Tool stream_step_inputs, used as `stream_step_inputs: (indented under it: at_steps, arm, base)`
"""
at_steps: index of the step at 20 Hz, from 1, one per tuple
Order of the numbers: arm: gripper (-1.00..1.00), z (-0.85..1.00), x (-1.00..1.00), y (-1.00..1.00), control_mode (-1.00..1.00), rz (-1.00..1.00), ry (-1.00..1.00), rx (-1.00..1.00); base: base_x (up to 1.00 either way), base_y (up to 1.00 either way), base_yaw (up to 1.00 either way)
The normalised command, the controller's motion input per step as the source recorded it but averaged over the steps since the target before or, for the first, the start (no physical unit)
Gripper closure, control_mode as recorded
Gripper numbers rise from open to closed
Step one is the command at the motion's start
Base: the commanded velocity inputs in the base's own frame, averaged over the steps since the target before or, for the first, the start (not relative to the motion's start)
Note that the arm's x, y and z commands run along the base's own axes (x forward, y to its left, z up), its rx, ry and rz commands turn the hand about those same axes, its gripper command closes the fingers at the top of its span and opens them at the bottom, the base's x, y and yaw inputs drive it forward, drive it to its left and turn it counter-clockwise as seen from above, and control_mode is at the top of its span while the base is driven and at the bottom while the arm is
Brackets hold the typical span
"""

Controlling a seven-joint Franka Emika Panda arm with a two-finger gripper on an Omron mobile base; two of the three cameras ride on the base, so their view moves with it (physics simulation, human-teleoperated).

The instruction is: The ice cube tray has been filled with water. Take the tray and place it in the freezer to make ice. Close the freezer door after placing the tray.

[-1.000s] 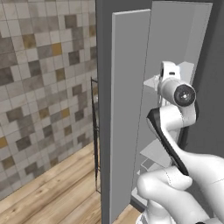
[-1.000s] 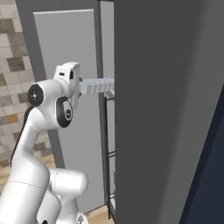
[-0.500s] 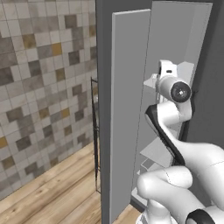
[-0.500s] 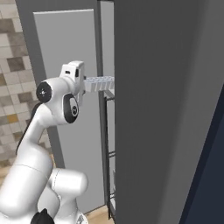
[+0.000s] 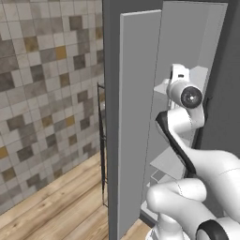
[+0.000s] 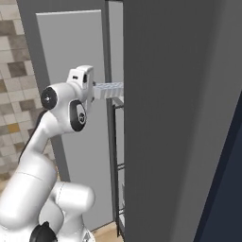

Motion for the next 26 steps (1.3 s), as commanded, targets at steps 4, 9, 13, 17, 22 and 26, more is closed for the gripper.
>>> stream_step_inputs:
  at_steps: [4,9,13,17,22,26]
  arm:
    - [1.00,0.00,0.04,-0.24,-1.00,-0.11,-0.01,-0.02]
    - [1.00,0.00,0.10,-0.26,-1.00,-0.11,0.00,-0.02]
    - [1.00,0.00,0.21,-0.24,-1.00,-0.09,0.00,0.00]
    - [1.00,0.00,0.27,-0.27,-1.00,-0.07,0.00,0.00]
    - [1.00,0.00,0.26,-0.27,-1.00,-0.06,0.00,0.00]
    - [1.00,0.00,0.36,-0.11,-1.00,-0.02,0.00,0.00]
  base:
    - [0.00,0.00,0.00]
    - [0.00,0.00,0.00]
    - [0.00,0.00,0.00]
    - [0.00,0.00,0.00]
    - [0.00,0.00,0.00]
    - [0.00,0.00,0.00]
